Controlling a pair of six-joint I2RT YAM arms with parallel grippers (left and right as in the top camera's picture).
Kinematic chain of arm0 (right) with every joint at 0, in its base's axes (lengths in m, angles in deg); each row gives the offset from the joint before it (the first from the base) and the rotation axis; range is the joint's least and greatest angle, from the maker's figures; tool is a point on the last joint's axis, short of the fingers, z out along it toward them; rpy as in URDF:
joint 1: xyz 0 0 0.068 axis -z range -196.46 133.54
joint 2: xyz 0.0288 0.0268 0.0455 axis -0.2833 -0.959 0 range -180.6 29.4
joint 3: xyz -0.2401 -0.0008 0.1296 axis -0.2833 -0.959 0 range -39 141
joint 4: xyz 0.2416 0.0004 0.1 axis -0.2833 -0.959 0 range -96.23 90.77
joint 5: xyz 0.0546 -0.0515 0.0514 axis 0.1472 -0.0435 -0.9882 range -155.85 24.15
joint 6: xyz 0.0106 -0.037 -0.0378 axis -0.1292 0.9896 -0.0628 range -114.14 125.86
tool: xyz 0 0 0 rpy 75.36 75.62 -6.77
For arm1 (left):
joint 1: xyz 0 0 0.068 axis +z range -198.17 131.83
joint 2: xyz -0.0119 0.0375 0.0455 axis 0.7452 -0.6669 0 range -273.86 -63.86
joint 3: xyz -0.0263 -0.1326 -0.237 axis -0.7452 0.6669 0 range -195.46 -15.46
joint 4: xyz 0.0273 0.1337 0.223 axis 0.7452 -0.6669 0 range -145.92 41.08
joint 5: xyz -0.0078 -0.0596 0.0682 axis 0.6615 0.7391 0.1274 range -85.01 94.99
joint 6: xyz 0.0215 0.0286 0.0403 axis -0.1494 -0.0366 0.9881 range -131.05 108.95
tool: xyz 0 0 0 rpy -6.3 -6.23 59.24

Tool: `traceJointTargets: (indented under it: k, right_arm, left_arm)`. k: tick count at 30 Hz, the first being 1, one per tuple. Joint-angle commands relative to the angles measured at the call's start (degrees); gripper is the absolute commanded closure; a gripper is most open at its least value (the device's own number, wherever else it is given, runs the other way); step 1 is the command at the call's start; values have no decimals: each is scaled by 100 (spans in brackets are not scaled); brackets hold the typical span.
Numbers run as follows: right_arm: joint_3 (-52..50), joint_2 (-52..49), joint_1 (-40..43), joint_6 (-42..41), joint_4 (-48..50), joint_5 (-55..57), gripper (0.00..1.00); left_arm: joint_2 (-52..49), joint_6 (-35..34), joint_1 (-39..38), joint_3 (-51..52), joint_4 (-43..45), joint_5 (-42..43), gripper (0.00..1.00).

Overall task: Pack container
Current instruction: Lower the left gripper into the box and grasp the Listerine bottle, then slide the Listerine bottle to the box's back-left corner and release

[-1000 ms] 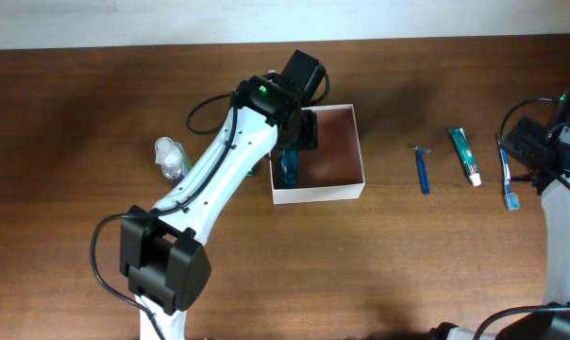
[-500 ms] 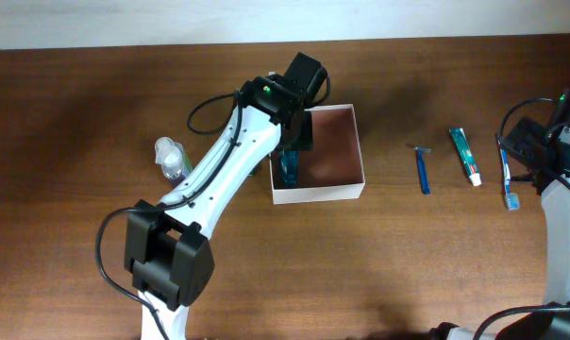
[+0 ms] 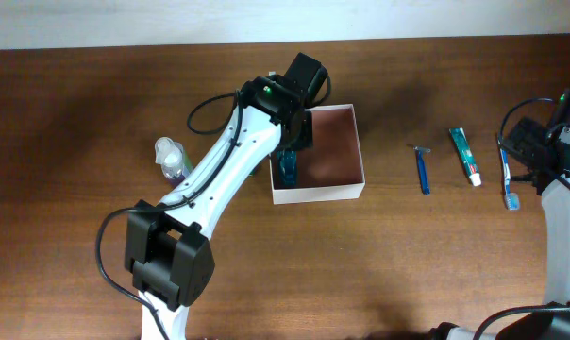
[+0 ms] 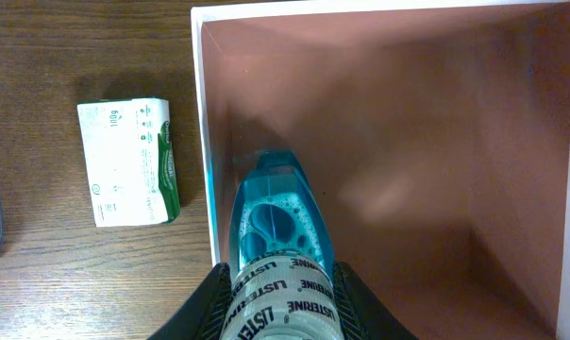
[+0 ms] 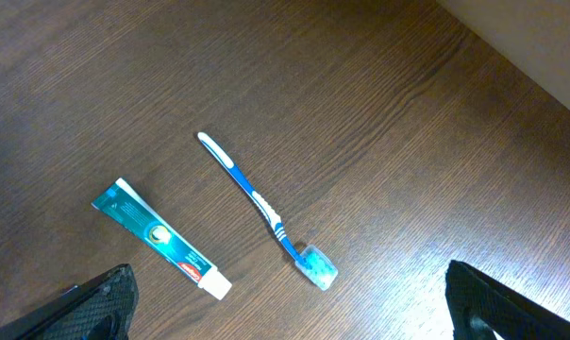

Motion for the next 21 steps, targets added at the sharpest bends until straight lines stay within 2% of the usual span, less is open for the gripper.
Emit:
traceJointTargets:
  k: [1, 5, 21]
  right_arm:
    - [50, -11, 15, 35, 15, 114, 2]
    - [50, -11, 15, 35, 15, 114, 1]
    - [50, -11, 15, 35, 15, 114, 1]
  left_arm:
    - [-68, -31, 13, -15, 13, -87, 80]
    - [-68, -31, 13, -15, 15, -92, 88]
    - [-66, 142, 15, -337, 273, -354, 92]
